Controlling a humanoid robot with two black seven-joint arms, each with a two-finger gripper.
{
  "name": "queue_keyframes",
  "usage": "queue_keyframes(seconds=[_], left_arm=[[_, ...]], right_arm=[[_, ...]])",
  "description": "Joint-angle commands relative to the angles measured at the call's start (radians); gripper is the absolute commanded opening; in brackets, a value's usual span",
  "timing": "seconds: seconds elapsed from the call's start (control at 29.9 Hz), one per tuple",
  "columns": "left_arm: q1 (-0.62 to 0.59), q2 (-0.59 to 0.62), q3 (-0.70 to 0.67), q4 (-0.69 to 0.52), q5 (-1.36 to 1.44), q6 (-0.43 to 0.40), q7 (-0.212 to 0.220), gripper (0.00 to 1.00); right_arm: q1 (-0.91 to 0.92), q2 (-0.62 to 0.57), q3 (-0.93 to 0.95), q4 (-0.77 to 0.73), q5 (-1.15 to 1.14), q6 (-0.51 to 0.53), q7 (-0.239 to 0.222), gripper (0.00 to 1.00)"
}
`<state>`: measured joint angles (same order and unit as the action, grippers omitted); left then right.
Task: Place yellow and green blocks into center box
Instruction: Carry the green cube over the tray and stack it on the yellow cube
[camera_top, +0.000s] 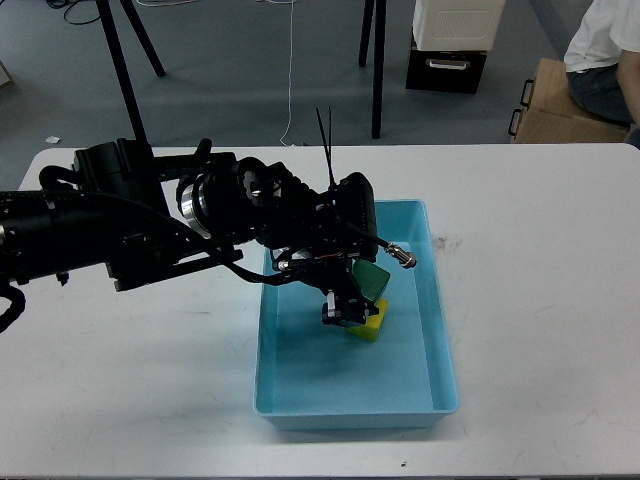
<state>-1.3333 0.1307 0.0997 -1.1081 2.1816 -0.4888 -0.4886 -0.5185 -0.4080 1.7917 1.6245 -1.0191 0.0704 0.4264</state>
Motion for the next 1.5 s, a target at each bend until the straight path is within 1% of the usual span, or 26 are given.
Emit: queue_keyframes(seconds=[0.0, 0.17, 0.3, 0.33, 0.4, 0.63, 0.84, 0.9, 0.94, 1.17, 1.27, 1.37, 1.47], left_arm=[[0.002, -0.037, -0.003, 0.049, 0.0, 0.0, 0.0, 0.27], [0.005, -0.053, 0.002, 0.074, 0.0, 0.0, 0.0, 0.31], [0.017, -0.049, 0.0, 0.076, 0.0, 0.0, 0.0, 0.4], [0.019, -0.051, 0.0, 0.074, 0.0, 0.0, 0.0, 0.44], [0.02, -0.051, 0.0, 0.076, 0.0, 0.0, 0.0, 0.55], [0.022, -0.049, -0.006, 0.074, 0.0, 0.0, 0.0, 0.71], [0.043, -0.046, -0.017, 0.073, 0.0, 0.0, 0.0, 0.94], [0.052, -0.039, -0.017, 0.073, 0.0, 0.0, 0.0, 0.98], [0.054, -0.039, -0.017, 0.074, 0.0, 0.0, 0.0, 0.99], [0.051, -0.026, -0.02, 0.067, 0.0, 0.0, 0.0, 0.99], [0.04, 0.015, -0.021, 0.051, 0.0, 0.0, 0.0, 1.0], [0.026, 0.05, -0.028, -0.005, -0.046, 0.0, 0.0, 1.0], [0.019, 0.096, -0.067, -0.076, -0.106, 0.0, 0.0, 1.0]], right_arm=[[0.002, 0.0, -0.002, 0.0, 0.0, 0.0, 0.0, 0.98], [0.002, 0.0, 0.002, 0.0, -0.001, 0.0, 0.0, 0.98], [0.002, 0.0, 0.002, -0.002, -0.001, 0.0, 0.0, 0.98], [0.002, 0.0, 0.002, -0.002, -0.001, 0.0, 0.0, 0.98], [0.002, 0.0, 0.002, -0.002, -0.001, 0.0, 0.0, 0.98], [0.002, 0.0, 0.0, -0.011, -0.001, 0.0, 0.0, 0.98], [0.003, 0.0, -0.002, -0.012, -0.001, 0.0, 0.0, 0.98], [0.003, 0.0, -0.003, -0.012, -0.001, 0.002, 0.0, 0.98], [0.003, 0.0, -0.006, -0.012, -0.001, 0.002, 0.0, 0.98], [0.005, 0.0, -0.008, -0.012, -0.001, 0.0, 0.0, 0.98], [0.011, 0.0, -0.009, -0.011, -0.001, 0.002, 0.0, 0.98], [0.028, -0.002, -0.029, -0.009, -0.001, 0.003, 0.0, 0.98], [0.038, -0.003, -0.051, -0.009, -0.001, 0.008, 0.0, 0.98]])
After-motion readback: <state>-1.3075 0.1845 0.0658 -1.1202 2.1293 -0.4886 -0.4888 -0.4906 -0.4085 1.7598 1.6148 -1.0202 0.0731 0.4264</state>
